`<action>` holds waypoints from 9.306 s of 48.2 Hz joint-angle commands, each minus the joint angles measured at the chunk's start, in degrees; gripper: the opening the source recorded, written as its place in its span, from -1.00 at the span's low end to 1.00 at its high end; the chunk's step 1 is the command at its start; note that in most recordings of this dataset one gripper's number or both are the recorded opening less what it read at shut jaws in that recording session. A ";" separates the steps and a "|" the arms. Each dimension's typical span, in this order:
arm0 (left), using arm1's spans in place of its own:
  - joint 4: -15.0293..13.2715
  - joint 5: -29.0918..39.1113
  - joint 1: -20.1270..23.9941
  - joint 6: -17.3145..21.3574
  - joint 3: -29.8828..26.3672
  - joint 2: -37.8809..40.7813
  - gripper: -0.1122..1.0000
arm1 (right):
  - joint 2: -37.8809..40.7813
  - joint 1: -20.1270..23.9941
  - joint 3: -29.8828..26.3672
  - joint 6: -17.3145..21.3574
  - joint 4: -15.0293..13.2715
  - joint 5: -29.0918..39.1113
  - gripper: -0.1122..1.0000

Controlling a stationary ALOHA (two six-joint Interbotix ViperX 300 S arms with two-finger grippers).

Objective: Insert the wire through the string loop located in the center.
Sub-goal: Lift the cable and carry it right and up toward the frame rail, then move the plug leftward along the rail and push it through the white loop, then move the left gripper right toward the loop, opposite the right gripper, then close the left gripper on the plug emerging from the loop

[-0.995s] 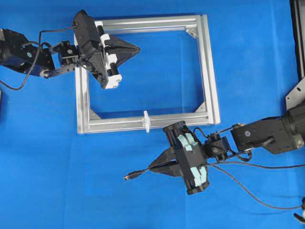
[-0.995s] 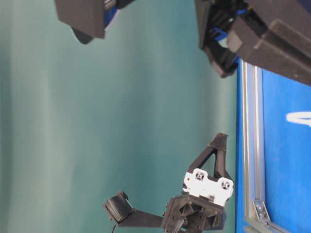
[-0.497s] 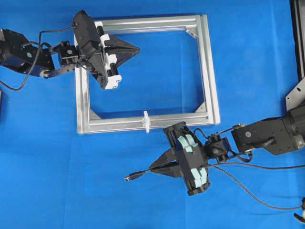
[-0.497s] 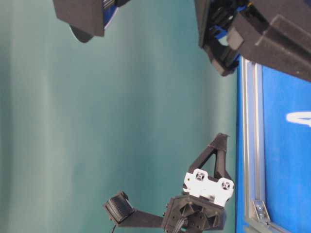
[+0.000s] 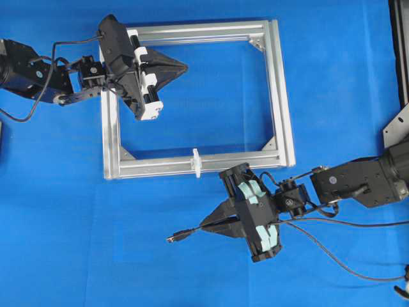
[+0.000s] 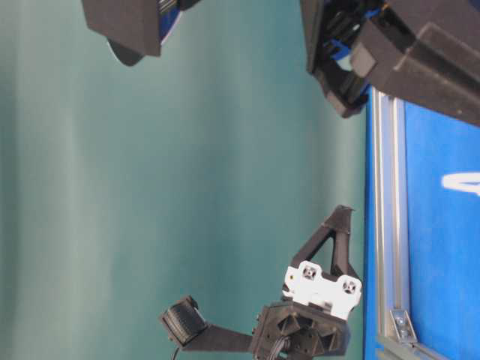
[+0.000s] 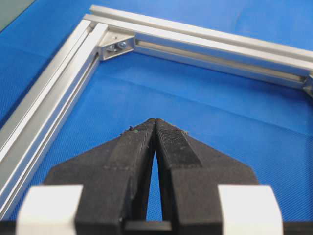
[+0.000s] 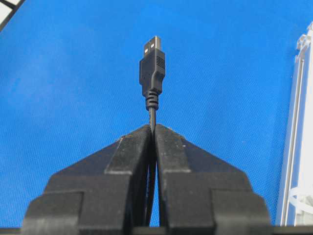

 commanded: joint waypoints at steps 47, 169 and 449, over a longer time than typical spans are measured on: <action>0.26 -0.26 -0.18 0.00 -0.09 -1.76 -0.80 | -12.04 0.18 13.10 0.09 3.25 -0.18 -0.83; 0.18 -0.26 -0.88 0.18 -0.09 -1.76 -0.80 | -12.74 -13.97 16.17 0.09 3.34 -0.97 -0.83; 0.26 8.88 -20.04 -4.31 1.14 0.44 0.87 | 0.00 -13.27 1.49 -0.26 3.16 -0.97 -0.83</action>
